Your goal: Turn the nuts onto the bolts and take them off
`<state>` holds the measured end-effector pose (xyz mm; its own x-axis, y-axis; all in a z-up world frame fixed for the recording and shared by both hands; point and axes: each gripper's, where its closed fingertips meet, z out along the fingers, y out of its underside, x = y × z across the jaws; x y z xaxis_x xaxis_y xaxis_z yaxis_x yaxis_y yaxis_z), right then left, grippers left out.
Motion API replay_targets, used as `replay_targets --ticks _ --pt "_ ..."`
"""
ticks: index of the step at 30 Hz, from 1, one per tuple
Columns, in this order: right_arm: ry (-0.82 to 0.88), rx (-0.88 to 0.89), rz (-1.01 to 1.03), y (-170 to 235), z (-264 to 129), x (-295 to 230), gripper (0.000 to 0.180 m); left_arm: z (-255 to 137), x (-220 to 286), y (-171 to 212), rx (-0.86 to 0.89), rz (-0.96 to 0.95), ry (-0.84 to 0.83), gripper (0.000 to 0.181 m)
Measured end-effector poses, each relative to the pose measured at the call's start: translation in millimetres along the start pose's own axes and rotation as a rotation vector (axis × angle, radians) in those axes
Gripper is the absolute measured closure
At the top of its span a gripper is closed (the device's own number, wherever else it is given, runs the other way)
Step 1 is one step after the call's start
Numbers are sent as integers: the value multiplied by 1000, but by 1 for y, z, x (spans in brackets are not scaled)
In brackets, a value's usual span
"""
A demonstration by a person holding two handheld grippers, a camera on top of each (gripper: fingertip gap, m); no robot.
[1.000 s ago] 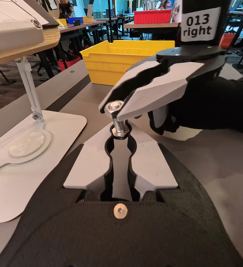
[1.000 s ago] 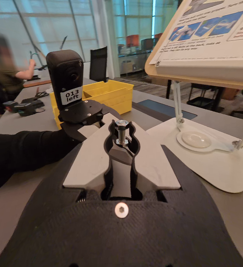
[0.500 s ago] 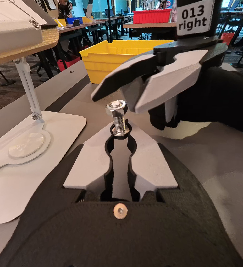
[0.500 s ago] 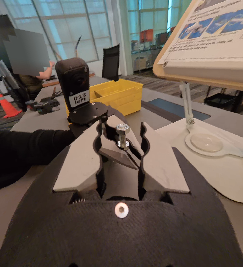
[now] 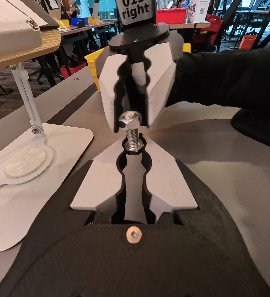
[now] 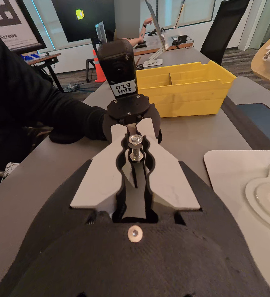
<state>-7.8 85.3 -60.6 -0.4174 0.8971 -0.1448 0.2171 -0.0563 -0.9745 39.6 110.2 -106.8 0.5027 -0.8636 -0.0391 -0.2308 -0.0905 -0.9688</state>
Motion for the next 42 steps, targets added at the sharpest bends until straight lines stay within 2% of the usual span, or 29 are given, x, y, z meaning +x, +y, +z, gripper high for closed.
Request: replay_targets --ticks 4,8,19,22,26,29,31,35,38,42 --pt "25 -7 -3 0 1 3 164 0 -1 0 1 -3 -6 170" --pt "118 39 16 0 1 5 164 -1 -3 1 -1 -2 -12 170" --pt "640 225 52 -3 -6 16 164 -2 -7 0 4 -9 -36 170" --pt "727 238 58 1 -1 17 164 0 -6 5 -25 9 -37 170" --pt "721 237 72 -4 -2 18 163 -1 -8 3 -9 -3 -39 170" --pt "713 226 45 -7 -6 17 141 -3 -8 -1 4 -1 -39 171" --pt "692 210 50 -4 -7 17 139 -2 -7 0 2 -2 -37 170" --pt "630 164 58 9 -3 13 150 -2 -6 -1 6 -1 -35 170" --pt "608 146 38 11 0 10 169 -2 -6 -1 5 -1 -33 170" --pt "611 156 45 11 -1 11 172 -2 -5 -2 7 -1 -31 170"
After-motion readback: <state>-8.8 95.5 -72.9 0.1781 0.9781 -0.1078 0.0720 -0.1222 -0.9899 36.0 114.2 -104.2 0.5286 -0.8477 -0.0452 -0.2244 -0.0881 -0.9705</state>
